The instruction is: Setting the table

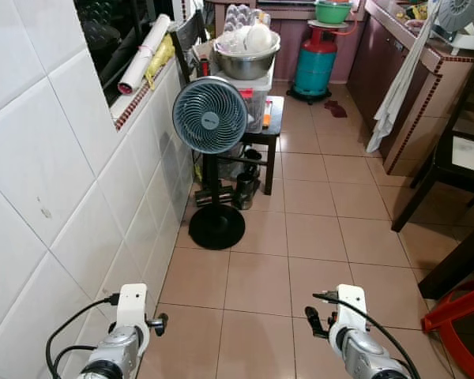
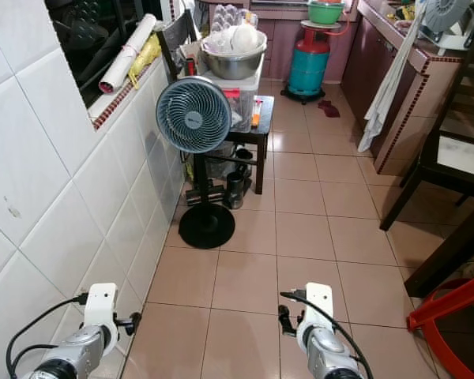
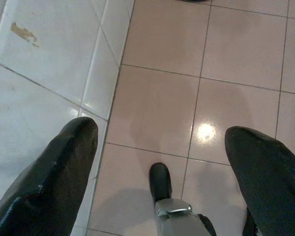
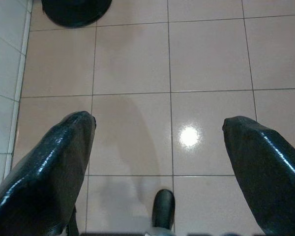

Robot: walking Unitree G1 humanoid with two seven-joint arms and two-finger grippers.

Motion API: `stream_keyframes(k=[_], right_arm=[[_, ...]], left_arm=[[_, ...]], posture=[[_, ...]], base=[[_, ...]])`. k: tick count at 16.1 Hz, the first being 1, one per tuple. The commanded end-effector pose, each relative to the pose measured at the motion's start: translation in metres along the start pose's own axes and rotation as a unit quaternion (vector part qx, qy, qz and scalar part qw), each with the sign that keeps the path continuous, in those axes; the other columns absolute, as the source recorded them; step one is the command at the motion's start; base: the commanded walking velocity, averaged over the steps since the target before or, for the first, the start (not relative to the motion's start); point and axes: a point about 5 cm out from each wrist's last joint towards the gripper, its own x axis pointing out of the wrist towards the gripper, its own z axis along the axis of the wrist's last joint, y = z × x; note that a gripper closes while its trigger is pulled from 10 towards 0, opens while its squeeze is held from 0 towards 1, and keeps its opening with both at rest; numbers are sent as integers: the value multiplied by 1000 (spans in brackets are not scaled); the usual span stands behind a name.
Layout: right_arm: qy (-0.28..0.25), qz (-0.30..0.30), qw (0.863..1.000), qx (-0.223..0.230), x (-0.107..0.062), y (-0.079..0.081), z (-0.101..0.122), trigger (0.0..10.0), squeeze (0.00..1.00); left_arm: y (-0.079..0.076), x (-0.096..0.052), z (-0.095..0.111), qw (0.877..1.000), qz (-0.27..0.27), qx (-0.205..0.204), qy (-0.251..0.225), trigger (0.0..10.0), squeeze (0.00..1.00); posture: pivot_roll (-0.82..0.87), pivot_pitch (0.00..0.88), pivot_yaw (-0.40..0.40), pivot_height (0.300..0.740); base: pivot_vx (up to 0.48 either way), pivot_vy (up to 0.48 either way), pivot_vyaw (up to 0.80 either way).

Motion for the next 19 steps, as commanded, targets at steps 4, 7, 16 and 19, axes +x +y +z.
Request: stream_keyframes(k=[4,7,16,19], right_arm=[[107,25,990,-92,-3,31,-37,10000,0],[107,25,990,-92,-3,31,-37,10000,0],[112,42,988,-95,-4,30,-39,10000,0],[81,46,991,-99,-2,34,-30,10000,0]], left_arm=[[-17,-1,-15,999,-40,-13,18,10000,0],[-17,-1,-15,999,-40,-13,18,10000,0],[-29,-3,-31,997,-57,7,46,10000,0],[-22,-2,-18,997,-51,49,-6,10000,0]], posture=[[148,0,-91,740],[148,0,-91,740],[87,0,-54,740],[87,0,-39,740]], base=[[0,0,0],[0,0,0],[0,0,0],[0,0,0]])
